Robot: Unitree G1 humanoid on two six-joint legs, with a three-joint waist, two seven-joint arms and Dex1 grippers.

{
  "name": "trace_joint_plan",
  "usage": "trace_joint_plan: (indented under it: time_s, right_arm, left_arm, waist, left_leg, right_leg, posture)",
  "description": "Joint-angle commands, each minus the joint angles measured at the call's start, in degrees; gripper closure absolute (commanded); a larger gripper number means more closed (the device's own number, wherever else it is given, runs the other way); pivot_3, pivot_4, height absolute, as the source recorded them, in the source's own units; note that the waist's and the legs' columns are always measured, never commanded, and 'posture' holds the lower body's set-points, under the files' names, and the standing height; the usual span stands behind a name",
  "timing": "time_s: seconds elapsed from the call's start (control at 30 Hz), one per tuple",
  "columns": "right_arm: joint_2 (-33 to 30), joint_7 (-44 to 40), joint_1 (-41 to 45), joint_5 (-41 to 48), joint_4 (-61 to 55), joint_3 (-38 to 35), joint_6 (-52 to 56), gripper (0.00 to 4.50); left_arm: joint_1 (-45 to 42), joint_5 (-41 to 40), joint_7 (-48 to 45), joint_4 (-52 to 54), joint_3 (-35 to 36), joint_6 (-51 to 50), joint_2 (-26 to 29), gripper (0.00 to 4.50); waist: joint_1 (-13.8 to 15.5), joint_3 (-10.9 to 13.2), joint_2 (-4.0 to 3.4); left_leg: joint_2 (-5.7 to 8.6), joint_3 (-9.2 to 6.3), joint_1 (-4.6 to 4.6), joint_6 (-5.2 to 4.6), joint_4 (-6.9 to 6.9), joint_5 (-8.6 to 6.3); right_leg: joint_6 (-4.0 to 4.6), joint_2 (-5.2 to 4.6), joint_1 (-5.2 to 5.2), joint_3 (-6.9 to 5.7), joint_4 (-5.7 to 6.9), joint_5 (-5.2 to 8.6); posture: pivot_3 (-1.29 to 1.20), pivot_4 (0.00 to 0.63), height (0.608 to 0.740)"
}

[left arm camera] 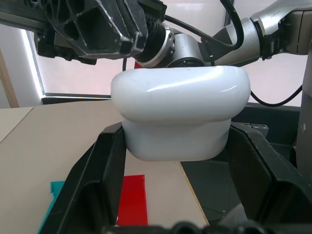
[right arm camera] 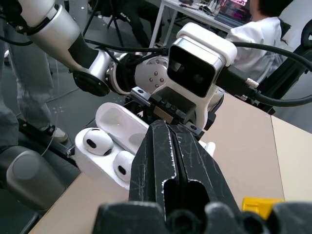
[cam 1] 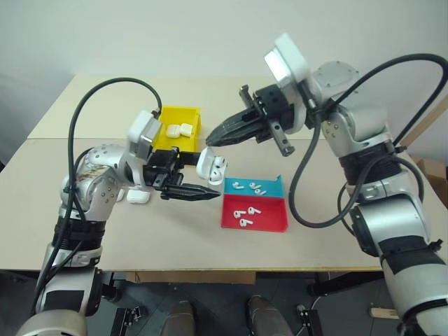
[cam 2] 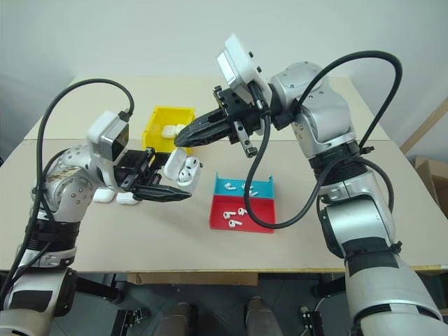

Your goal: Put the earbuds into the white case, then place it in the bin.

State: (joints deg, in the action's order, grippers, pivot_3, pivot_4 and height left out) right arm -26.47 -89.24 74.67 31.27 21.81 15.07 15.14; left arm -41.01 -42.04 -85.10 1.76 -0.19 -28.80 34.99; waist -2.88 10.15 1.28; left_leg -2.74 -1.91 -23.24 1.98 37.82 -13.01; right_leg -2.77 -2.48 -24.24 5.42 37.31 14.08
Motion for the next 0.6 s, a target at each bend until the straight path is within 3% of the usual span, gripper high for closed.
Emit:
trace_joint_plan:
  time_s: [0.03, 0.17, 0.33, 0.6]
  right_arm:
    - [1.96, -1.70, 4.57, -3.31, 1.43, -0.79, -2.56, 4.48]
    - [4.39, -3.16, 5.89, -5.66, 4.23, 2.24, -5.15, 4.48]
    - [2.32, -3.26, 5.23, -3.23, 2.16, 7.47, -6.71, 4.48]
    - [-1.16, -3.26, 5.28, 1.33, 0.60, 9.77, -7.85, 4.48]
  left_arm:
    - [-1.28, -0.34, -0.38, 1.74, 0.39, 0.12, 0.46, 1.73]
    - [-1.23, -0.43, 0.02, 2.18, 0.31, 0.07, 0.16, 1.73]
    - [-0.92, -0.29, 0.56, 2.58, 0.93, 0.32, 0.62, 1.73]
    - [-0.38, -0.34, 0.80, 2.94, 1.51, 0.62, 1.11, 1.73]
  waist:
    - [-0.02, 0.00, -0.01]
    - [-0.06, 0.00, -0.01]
    - [0.35, 0.01, -0.01]
    - [0.20, 0.01, -0.01]
  left_leg:
    - [0.00, 0.00, 0.00, 0.00, 0.00, 0.00]
    - [0.00, 0.00, 0.01, 0.00, 0.00, 0.00]
    - [0.00, -0.01, -0.03, 0.00, 0.01, 0.00]
    - [0.00, -0.01, -0.01, 0.00, 0.01, 0.00]
  right_leg:
    - [0.00, 0.00, -0.01, 0.00, 0.00, 0.00]
    - [0.00, 0.00, 0.01, -0.01, 0.00, 0.00]
    - [0.00, -0.01, 0.00, -0.02, 0.01, 0.00]
    - [0.00, 0.00, 0.00, -0.02, 0.01, 0.00]
  posture:
    - [0.00, 0.150, 0.740]
    - [0.00, 0.150, 0.740]
    - [0.00, 0.150, 0.740]
    - [0.00, 0.150, 0.740]
